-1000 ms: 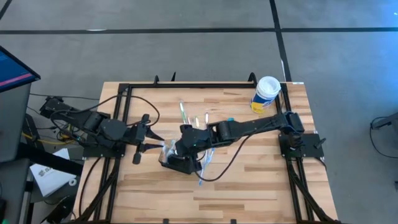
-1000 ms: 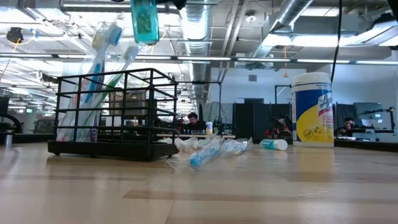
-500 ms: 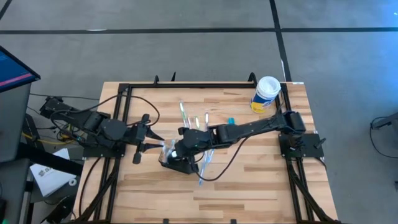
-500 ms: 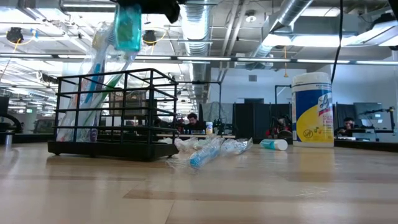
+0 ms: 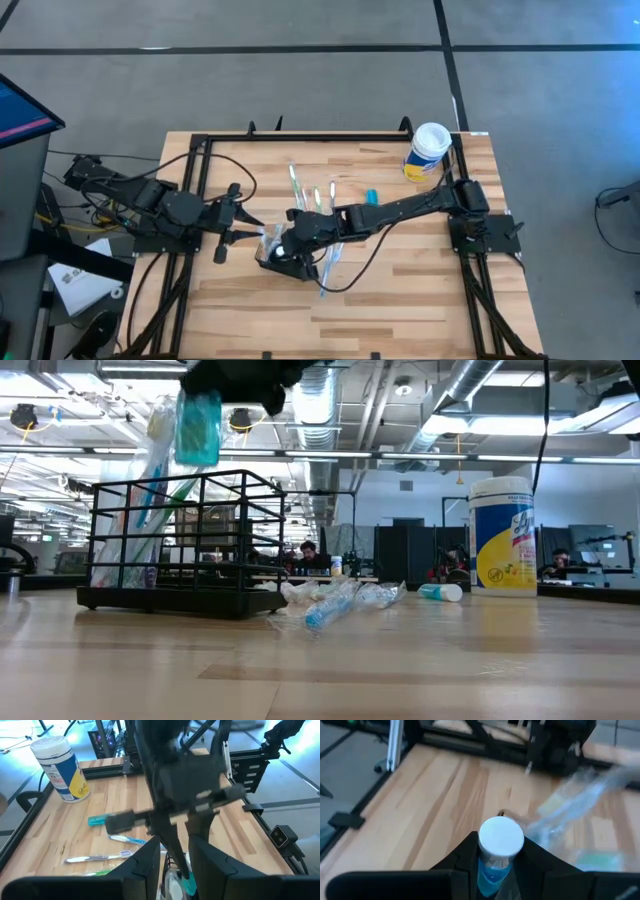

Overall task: Pick & Place toothbrushing station
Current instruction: Put the left blue mouthwash into the wire organizer

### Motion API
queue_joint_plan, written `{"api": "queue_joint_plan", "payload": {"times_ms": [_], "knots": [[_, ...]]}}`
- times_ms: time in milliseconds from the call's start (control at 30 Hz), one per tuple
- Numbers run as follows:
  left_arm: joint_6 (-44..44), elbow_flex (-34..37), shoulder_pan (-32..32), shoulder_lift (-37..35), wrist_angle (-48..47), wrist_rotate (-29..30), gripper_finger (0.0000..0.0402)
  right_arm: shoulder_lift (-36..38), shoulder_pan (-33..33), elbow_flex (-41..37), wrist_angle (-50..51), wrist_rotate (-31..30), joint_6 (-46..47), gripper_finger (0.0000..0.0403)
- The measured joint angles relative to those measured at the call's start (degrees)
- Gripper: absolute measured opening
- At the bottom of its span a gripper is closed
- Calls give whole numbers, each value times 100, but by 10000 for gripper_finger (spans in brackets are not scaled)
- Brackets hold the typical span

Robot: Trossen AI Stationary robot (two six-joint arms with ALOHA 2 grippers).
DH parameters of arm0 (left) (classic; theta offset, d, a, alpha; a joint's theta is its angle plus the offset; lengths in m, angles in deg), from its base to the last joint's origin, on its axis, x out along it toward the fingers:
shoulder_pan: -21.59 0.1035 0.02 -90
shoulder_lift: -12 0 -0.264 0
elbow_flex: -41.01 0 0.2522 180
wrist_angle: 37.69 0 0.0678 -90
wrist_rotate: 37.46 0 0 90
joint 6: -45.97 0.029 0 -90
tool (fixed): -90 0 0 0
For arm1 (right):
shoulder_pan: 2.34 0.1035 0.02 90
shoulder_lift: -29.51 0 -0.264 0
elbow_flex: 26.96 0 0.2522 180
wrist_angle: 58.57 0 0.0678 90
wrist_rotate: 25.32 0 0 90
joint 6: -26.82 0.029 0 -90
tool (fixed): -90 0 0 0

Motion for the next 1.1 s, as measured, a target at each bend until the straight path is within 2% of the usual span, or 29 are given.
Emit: {"api": "queue_joint_plan", "payload": {"times_ms": [100, 267, 800, 1100], "knots": [[0, 0, 0, 0, 2, -1, 95, -35, 0, -195, -13, -5, 67, 83], [0, 0, 0, 0, 2, -1, 95, -23, -30, -581, -613, -2, 216, 83], [17, 0, 0, 0, 4, -1, 95, -20, -31, -606, -935, -2, 235, 83], [32, 0, 0, 0, 7, -1, 95, -20, -31, -1421, -1864, 0, 521, 82]]}}
